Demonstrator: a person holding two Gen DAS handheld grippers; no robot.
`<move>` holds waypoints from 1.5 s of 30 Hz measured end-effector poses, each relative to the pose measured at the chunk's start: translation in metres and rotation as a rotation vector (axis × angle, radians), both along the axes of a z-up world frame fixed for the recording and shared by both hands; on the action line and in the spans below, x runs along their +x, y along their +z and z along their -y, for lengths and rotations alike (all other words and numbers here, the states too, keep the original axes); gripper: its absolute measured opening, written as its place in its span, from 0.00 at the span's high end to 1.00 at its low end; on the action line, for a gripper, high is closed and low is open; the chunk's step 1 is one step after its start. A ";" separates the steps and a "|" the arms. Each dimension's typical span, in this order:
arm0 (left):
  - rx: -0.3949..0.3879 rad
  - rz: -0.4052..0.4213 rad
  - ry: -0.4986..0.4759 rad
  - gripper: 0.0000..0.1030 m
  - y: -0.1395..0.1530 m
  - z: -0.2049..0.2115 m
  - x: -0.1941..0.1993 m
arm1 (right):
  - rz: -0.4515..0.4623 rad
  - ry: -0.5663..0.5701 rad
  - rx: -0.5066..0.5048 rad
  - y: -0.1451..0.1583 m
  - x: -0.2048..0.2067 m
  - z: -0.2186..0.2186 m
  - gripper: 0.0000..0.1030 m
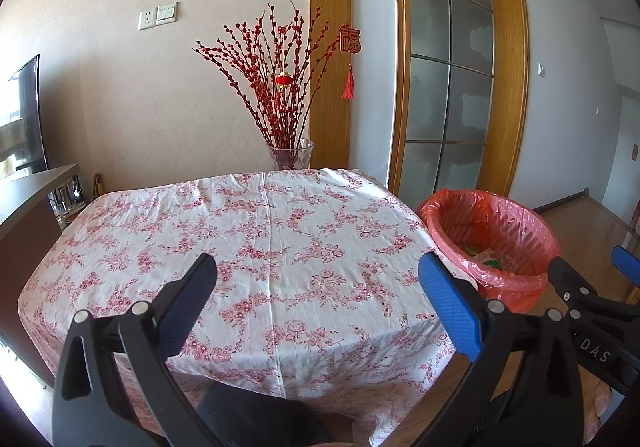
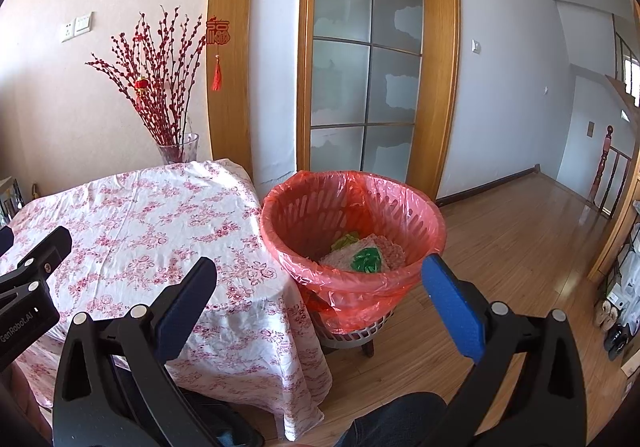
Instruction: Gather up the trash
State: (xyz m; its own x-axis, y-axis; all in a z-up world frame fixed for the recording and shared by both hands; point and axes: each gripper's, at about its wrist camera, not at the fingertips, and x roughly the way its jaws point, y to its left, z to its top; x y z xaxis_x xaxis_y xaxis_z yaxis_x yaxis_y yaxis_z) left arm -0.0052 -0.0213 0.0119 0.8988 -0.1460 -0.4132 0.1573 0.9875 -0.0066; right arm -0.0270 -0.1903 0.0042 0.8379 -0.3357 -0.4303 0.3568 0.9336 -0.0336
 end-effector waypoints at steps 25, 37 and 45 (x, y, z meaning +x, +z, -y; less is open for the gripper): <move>0.000 -0.009 0.006 0.04 -0.004 -0.002 0.002 | -0.017 0.005 0.013 -0.007 0.002 0.002 0.02; 0.007 -0.019 0.014 0.04 -0.006 -0.003 0.004 | -0.022 0.003 0.020 -0.008 0.002 0.003 0.02; 0.009 -0.019 0.025 0.04 -0.006 -0.003 0.003 | -0.023 0.005 0.021 -0.009 0.003 0.004 0.02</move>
State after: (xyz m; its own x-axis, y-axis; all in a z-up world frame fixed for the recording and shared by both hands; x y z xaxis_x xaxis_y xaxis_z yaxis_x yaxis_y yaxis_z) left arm -0.0024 -0.0188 0.0058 0.8941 -0.1200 -0.4314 0.1330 0.9911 -0.0001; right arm -0.0240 -0.1939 -0.0045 0.8295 -0.3225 -0.4561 0.3516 0.9359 -0.0224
